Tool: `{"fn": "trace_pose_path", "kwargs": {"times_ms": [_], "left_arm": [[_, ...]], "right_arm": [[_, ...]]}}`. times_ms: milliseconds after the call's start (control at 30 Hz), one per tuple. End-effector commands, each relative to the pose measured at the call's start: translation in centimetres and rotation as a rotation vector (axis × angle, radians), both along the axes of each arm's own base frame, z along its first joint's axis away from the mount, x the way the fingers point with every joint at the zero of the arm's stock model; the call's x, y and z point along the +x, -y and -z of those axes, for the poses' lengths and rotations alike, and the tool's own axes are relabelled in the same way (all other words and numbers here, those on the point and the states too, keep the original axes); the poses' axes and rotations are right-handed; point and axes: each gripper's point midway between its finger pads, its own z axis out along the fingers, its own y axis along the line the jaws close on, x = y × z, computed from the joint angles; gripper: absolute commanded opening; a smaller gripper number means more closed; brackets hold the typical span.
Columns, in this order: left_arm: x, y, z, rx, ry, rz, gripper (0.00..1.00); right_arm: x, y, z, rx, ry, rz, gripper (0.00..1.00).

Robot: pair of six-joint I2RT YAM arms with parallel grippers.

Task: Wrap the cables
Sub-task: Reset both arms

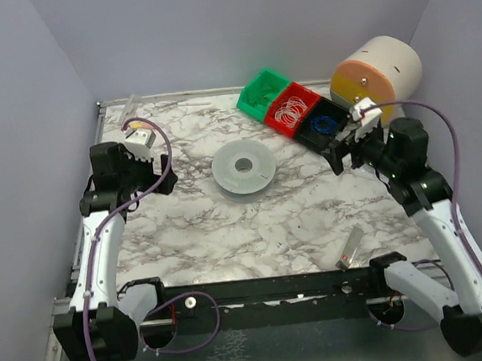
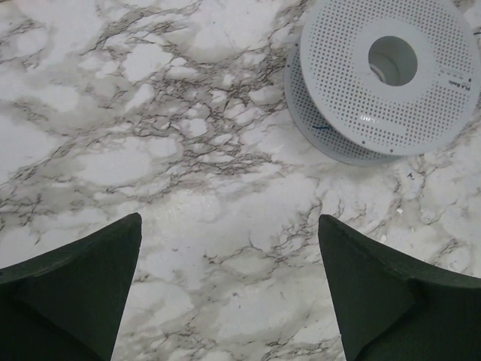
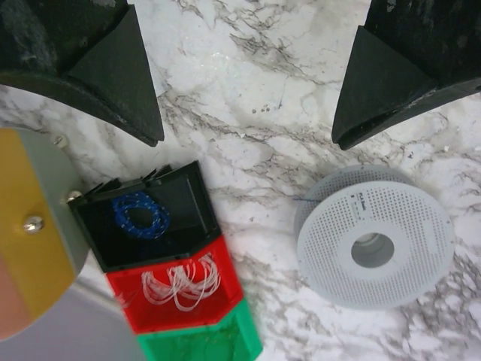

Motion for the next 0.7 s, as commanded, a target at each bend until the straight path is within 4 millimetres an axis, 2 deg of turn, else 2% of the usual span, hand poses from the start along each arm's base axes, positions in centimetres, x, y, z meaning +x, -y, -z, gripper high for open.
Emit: {"fn": "trace_pose_path", "kwargs": {"times_ms": [0, 67, 167, 267, 400, 500, 667], "left_arm": [[-2.5, -2.5, -0.1, 0.138, 0.101, -0.082, 0.99], [-3.6, -3.0, -0.9, 0.159, 0.182, -0.112, 0.99], [-4.9, -2.9, -2.3, 0.156, 0.296, -0.125, 0.99], [-5.5, -2.6, -1.8, 0.153, 0.3, -0.105, 0.99], [-6.3, -2.0, -2.5, 0.149, 0.344, -0.068, 0.99], [-6.5, -1.7, -2.7, 0.148, 0.353, -0.05, 0.99], [-6.5, -2.1, -2.6, 0.152, 0.349, -0.073, 0.99]], "right_arm": [[-4.3, 1.0, -3.0, 0.036, 0.156, 0.008, 1.0], [-6.3, 0.9, -3.8, 0.053, 0.237, -0.031, 1.0], [-7.9, 1.2, -3.5, 0.043, 0.255, -0.042, 1.0], [-8.6, 2.6, -3.1, 0.032, 0.285, 0.032, 1.0], [-9.4, 4.0, -2.0, 0.031, 0.298, 0.102, 1.0], [-9.9, 4.1, -1.0, -0.002, 0.307, 0.086, 1.0], [-9.9, 3.7, -0.5, 0.003, 0.288, 0.066, 1.0]]}}
